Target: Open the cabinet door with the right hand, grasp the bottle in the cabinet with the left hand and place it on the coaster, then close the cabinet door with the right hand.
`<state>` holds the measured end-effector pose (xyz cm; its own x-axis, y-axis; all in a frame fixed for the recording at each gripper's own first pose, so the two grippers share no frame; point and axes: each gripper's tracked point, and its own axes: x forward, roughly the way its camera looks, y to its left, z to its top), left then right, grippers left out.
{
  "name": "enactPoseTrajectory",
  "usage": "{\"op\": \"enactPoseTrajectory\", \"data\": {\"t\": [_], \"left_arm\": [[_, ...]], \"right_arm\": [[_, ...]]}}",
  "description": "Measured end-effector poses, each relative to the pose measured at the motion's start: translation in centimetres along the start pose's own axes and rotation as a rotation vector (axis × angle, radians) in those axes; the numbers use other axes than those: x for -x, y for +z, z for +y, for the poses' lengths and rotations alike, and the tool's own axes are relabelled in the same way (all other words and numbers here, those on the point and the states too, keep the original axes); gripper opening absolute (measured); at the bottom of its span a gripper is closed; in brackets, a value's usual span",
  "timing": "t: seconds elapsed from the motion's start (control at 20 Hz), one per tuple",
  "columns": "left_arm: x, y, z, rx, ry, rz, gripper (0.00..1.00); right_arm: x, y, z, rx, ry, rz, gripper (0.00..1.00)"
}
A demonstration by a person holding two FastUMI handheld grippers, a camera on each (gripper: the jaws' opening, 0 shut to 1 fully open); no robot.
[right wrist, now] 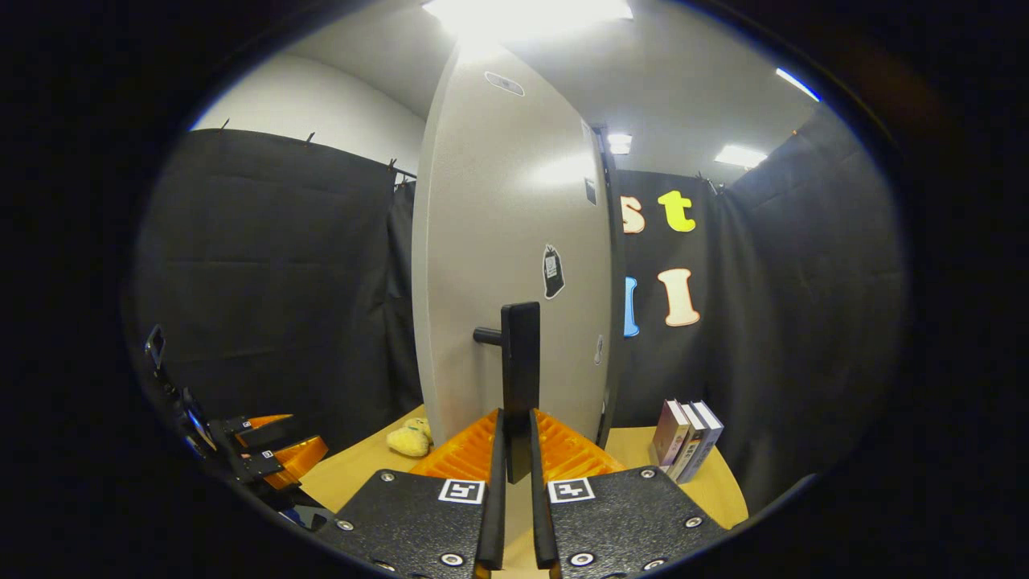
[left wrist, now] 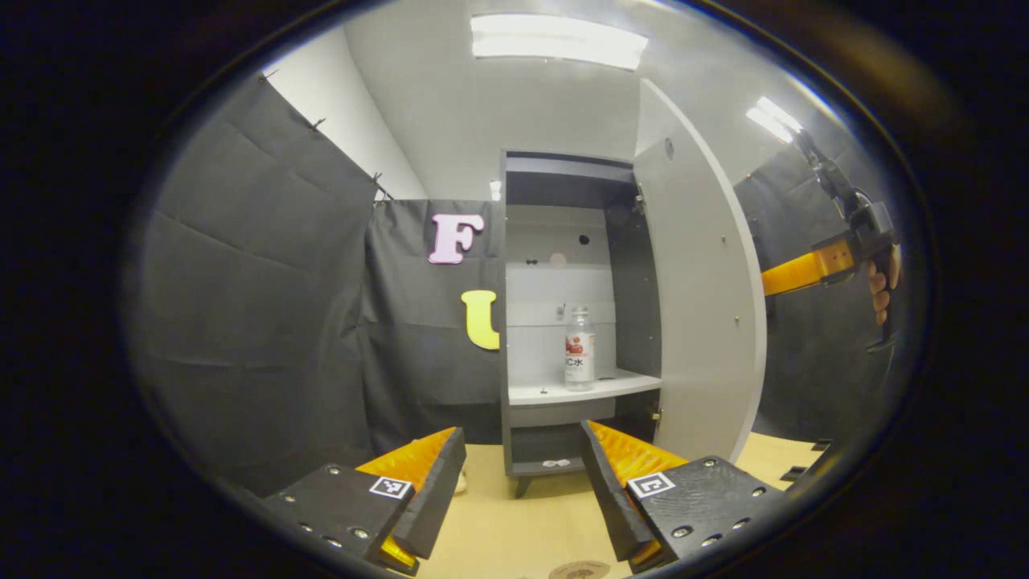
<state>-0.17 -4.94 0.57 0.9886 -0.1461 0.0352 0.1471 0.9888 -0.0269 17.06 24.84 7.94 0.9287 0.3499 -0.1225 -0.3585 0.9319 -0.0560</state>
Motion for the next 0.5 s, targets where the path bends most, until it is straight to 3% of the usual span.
{"op": "enactPoseTrajectory", "data": {"t": [0.05, 0.25, 0.3, 0.35, 0.4, 0.5], "left_arm": [[-0.2, 0.0, -0.5, 0.002, -0.005, 0.002, 0.87], [-2.0, -0.1, -2.1, -0.003, -0.021, 0.006, 0.87], [-2.5, -0.1, -2.6, -0.006, -0.024, 0.005, 0.82], [-3.0, -0.2, -3.2, -0.006, -0.03, 0.006, 0.87], [-3.4, -0.3, -3.7, -0.006, -0.038, 0.01, 0.82], [-4.5, -0.7, -4.6, -0.007, -0.045, 0.017, 0.87]], "right_arm": [[0.0, -0.1, -0.2, -0.004, -0.007, 0.003, 0.15], [0.2, -0.4, -1.0, -0.024, -0.042, 0.017, 0.14], [0.3, -0.4, -1.3, -0.026, -0.058, 0.016, 0.14], [0.2, -0.4, -1.7, -0.025, -0.074, 0.014, 0.15], [0.2, -0.3, -2.1, -0.024, -0.09, 0.009, 0.14], [0.1, -0.4, -2.9, -0.014, -0.12, 0.003, 0.15]]}}
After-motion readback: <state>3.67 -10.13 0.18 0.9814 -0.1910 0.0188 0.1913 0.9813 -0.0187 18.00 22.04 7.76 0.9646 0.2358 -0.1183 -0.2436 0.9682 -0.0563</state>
